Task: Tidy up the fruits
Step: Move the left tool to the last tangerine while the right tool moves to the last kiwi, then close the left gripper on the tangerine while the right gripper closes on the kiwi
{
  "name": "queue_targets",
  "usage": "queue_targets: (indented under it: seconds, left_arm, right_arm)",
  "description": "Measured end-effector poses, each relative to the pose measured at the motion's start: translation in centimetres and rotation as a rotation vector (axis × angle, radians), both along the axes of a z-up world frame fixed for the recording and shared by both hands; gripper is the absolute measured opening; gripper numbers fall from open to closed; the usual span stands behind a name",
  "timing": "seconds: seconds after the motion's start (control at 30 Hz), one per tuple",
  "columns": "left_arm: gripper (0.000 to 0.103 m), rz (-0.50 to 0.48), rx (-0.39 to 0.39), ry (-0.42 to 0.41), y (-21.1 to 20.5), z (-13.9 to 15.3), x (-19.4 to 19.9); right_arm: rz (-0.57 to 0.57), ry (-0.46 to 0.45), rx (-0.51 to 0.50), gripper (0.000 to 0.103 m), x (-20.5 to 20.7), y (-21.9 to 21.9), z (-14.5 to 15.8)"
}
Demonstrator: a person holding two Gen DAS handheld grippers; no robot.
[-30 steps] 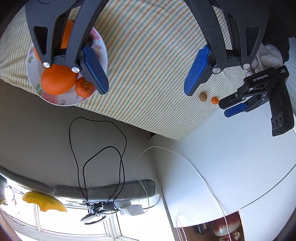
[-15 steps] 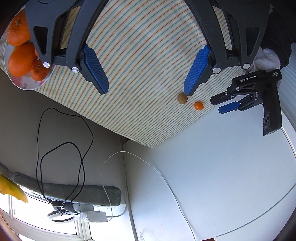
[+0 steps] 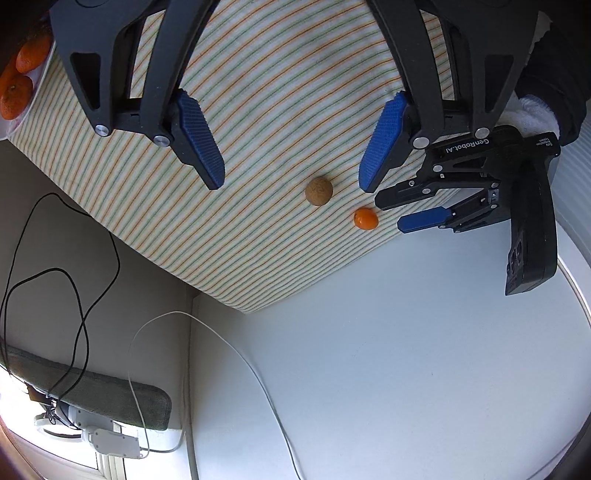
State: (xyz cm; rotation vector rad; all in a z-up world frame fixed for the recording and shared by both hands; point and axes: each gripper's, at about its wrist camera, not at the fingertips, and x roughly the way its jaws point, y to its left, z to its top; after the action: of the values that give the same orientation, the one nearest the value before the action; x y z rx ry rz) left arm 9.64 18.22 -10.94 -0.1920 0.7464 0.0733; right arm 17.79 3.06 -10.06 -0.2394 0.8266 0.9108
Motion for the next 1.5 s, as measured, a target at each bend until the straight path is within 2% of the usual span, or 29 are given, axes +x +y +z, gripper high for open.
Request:
queue_targets:
  seconds: [0.3, 0.93, 1.2, 1.5]
  left_arm:
    - [0.043, 0.013, -0.012, 0.021, 1.3, -1.1, 0.6]
    - [0.034, 0.010, -0.016, 0.071, 1.2, -2.4, 2.6]
    - [0.027, 0.009, -0.008, 0.080, 1.4, -2.6, 2.7]
    - [0.026, 0.012, 0.006, 0.048, 1.2, -1.7, 2.0]
  right_arm:
    - [0.061, 0.023, -0.067, 0.054, 0.7, 3.3, -2.8]
    - [0.088, 0.050, -0.111, 0.043, 1.4, 6.0, -5.0]
    - [0.089, 0.063, -0.118, 0.028, 1.6, 6.9, -5.8]
    - [0.073, 0.052, -0.101, 0.027, 1.0, 6.2, -5.1]
